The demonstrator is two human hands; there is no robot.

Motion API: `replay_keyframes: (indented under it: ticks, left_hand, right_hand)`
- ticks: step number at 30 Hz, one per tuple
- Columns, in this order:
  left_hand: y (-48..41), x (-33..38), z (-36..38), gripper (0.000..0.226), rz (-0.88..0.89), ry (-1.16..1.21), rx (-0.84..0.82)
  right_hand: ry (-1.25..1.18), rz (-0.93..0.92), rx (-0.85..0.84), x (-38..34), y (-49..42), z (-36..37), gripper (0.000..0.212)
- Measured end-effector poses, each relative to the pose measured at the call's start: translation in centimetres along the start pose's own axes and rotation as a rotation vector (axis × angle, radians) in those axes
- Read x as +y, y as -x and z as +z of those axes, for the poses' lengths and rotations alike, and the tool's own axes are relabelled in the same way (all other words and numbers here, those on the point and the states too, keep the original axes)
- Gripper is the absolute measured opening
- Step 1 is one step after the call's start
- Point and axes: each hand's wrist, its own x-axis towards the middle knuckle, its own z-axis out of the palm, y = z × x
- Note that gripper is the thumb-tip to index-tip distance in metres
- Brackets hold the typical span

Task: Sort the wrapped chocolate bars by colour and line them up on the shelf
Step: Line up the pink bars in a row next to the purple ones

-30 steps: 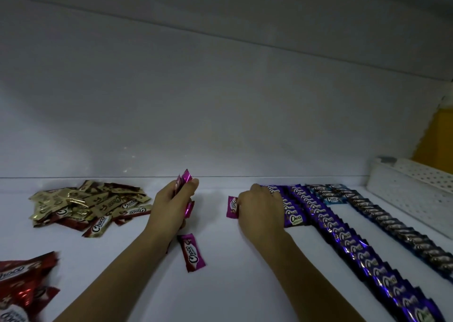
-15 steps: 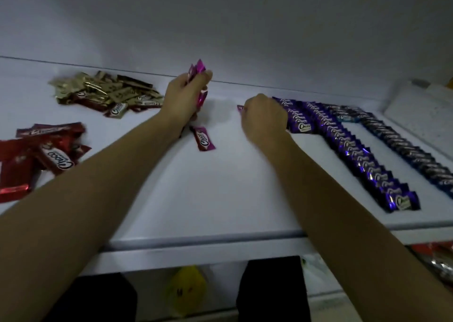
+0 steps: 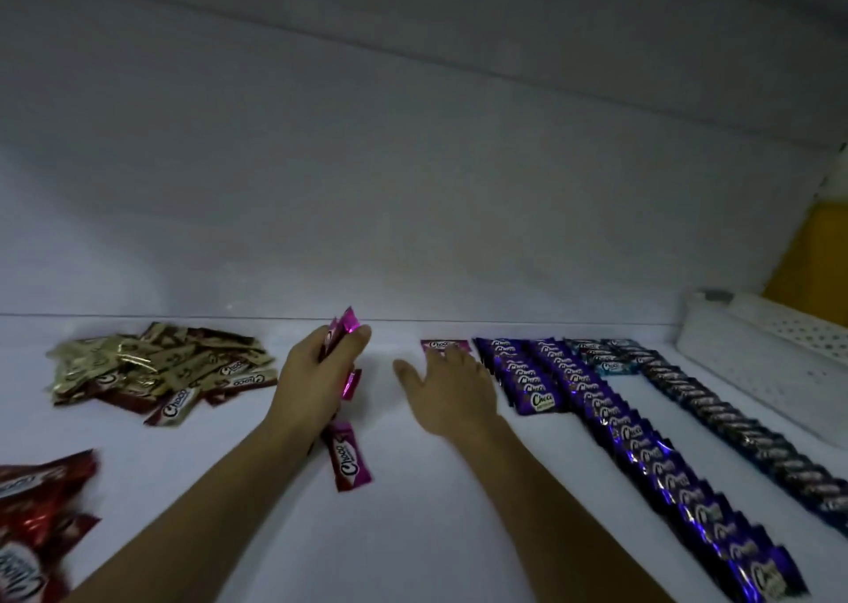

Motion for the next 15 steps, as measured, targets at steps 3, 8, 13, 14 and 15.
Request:
replay_keyframes:
  ticks: [3,8,13,14,15]
  left_hand:
    - [0.1,0.6,-0.4,0.027,-0.06,0.07,0.001]
    - [0.2,1.4,-1.0,0.026,-0.128,0.298,-0.011]
    - [-0.1,1.5,-1.2,0.028,-0.158,0.363,0.023]
    - [-0.1,1.4,-1.2,0.028,-0.151,0.359,0.023]
    - [-0.2,1.4,-1.2,0.028,-0.146,0.356,0.023]
  right_hand:
    - [-0.055,-0.027,0.061,-0.4,0.7,-0.7,0.065]
    - [-0.387,-0.146,-0.018,-2.1,3.7,-3.8,0.045]
    - [-0.291,-0.314,-0.325,-4.7,6.8,-5.2,0.036]
    - [-0.291,-0.34,-0.345,-5.1,7.0,-5.2,0.029]
    - [-0.317,-0.353,-0.368,-5.3,7.0,-5.3,0.022]
